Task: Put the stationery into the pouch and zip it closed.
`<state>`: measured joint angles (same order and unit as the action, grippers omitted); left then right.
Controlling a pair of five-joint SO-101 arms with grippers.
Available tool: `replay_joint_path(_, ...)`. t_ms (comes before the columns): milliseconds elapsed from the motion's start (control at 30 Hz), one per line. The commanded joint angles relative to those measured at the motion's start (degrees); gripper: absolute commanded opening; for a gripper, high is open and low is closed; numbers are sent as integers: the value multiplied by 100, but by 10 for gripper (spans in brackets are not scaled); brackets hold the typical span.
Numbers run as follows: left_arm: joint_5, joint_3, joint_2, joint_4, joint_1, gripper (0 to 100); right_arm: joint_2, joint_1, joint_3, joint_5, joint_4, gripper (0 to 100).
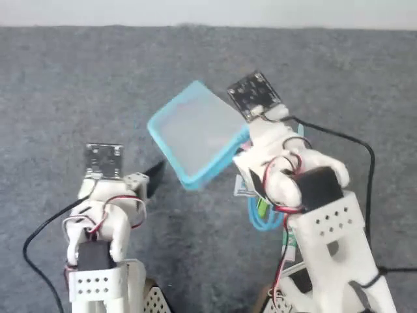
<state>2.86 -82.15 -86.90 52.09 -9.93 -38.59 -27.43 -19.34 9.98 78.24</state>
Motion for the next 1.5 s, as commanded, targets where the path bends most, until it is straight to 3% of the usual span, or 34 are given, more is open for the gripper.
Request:
replay_joint_path(0,-44,31,545,-141,1020,341,382,-295,1002,-88,180,7)
replay_joint_path(200,-44,321,2277,-554,2136,341,1156,-1121,2875,404,980,7)
replay_joint_path(267,-70,593,2822,-615,2092,341,1270,-1648,3042,668,1332,7)
replay_joint_path(333,-158,875,3007,-607,1618,329,1235,-1921,2901,826,1481,7)
replay_joint_path(533,-229,1235,1644,185,0,314,391,-1982,774,1055,497,7)
replay_joint_path(733,-79,1323,-149,1090,-659,313,-699,-1982,-2163,1081,-1393,7)
replay_joint_path(1133,325,1736,-1037,1741,-651,324,-585,-2396,-2980,1073,-1736,7)
replay_joint_path(1300,360,1851,-1037,1943,-141,369,-180,-2422,-2989,1064,-1965,7)
replay_joint_path(1467,1011,1886,-1037,1987,202,370,-13,-2413,-2989,844,-2105,7)
